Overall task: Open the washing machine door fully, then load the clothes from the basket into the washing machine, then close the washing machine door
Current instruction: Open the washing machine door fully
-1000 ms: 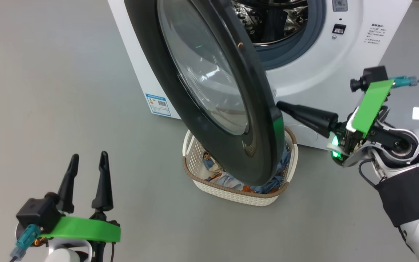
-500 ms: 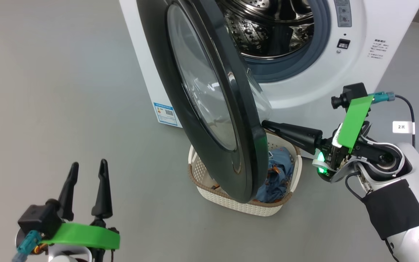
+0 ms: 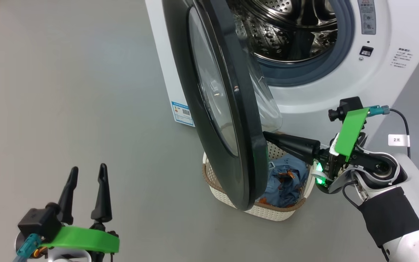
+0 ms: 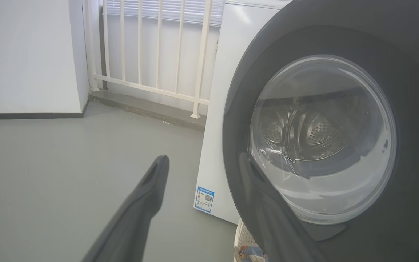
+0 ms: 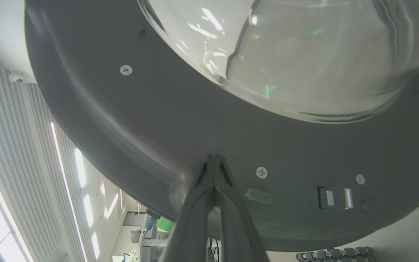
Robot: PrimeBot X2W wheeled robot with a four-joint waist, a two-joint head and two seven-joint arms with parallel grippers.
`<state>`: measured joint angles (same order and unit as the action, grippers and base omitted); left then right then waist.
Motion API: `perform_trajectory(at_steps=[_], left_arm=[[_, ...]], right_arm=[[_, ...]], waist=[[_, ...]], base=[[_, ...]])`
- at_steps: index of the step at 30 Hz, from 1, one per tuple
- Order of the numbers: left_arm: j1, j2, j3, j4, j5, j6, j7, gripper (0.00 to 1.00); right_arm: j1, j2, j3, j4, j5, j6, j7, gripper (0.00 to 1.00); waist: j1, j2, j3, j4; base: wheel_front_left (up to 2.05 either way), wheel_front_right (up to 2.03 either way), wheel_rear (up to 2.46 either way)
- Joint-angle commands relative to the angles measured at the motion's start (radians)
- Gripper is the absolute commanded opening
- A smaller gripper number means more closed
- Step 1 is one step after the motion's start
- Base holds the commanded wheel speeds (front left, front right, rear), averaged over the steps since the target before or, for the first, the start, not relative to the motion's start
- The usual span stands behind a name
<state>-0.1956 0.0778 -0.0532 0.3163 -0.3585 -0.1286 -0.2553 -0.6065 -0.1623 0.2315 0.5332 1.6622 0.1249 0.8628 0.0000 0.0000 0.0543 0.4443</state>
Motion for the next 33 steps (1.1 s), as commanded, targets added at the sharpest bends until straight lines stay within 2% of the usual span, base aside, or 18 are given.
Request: perform_trajectory(at_steps=[1,14,33], left_arm=[[-0.005,0.027,0.033,-0.018,0.016,-0.002,-0.006,1.0],[0.0,0.035,0.024,-0.009,0.021,-0.002,-0.006,1.0],[0.021,0.027,0.069,-0.035,0.03,-0.002,-0.006,1.0]], right_arm=[[0.006,0.023,0.015,-0.022,-0.016,0.006,0.016,0.0],[0.028,0.046,0.004,-0.019,-0.024,0.006,0.04,0.0],[-0.015,0.084,0.01,0.002,-0.047,0.006,0.065,0.0]], waist=[[0.0,0.0,-0.006,0.015],[0.0,0.0,-0.027,0.078],[0.0,0.0,-0.015,0.088]], base=[[0.0,0.0,0.0],[0.0,0.0,0.0],[0.0,0.0,0.0]])
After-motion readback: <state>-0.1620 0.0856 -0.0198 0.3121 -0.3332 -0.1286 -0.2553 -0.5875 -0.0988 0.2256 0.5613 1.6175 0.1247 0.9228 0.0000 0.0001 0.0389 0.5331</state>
